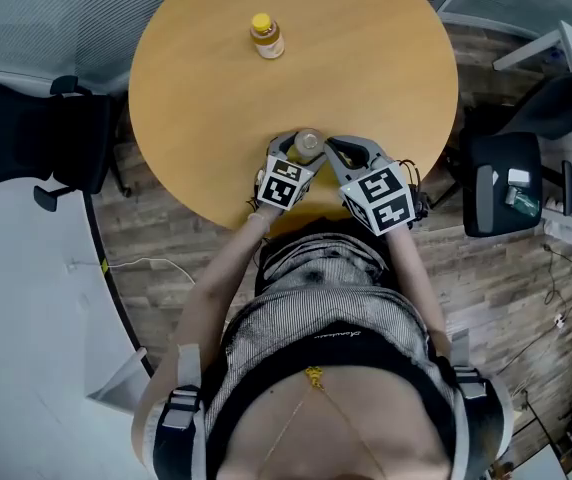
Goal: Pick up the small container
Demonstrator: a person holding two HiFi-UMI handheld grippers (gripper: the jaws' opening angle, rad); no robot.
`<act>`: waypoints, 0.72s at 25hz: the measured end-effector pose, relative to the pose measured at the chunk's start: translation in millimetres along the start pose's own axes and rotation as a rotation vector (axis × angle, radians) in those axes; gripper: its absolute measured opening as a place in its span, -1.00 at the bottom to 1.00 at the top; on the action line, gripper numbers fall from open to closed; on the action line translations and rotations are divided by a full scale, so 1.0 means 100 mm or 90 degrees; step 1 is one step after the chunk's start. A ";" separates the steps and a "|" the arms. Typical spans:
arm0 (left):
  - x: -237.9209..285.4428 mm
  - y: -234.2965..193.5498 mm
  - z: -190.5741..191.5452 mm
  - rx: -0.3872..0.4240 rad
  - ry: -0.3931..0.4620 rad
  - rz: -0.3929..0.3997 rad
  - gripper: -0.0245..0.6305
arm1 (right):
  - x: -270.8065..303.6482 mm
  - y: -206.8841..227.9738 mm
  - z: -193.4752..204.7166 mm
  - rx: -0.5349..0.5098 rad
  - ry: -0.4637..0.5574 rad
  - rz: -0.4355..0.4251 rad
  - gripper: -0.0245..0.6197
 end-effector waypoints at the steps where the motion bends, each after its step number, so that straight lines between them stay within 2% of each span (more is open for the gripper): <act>1: -0.03 0.01 -0.02 -0.001 0.002 -0.001 0.10 | 0.00 0.00 0.00 -0.001 0.001 0.000 -0.84; 7: -0.19 0.02 -0.07 0.025 0.008 -0.012 0.11 | -0.03 0.00 0.02 0.001 0.000 0.005 -0.84; 11: -0.29 0.00 -0.17 0.002 0.019 -0.017 0.10 | -0.04 0.01 0.02 0.003 0.001 0.007 -0.84; 18: -0.48 -0.11 -0.27 -0.021 0.025 -0.060 0.10 | -0.04 0.01 0.02 0.003 0.001 0.008 -0.84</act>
Point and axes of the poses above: the fingertips, and each gripper's own axes: x forward along the fingers, y to its right, z out of its underside, the point moved 1 cm from there along -x, backward along the fingers, and after that the axes turned 3 degrees about x, right-handed, at the moved point
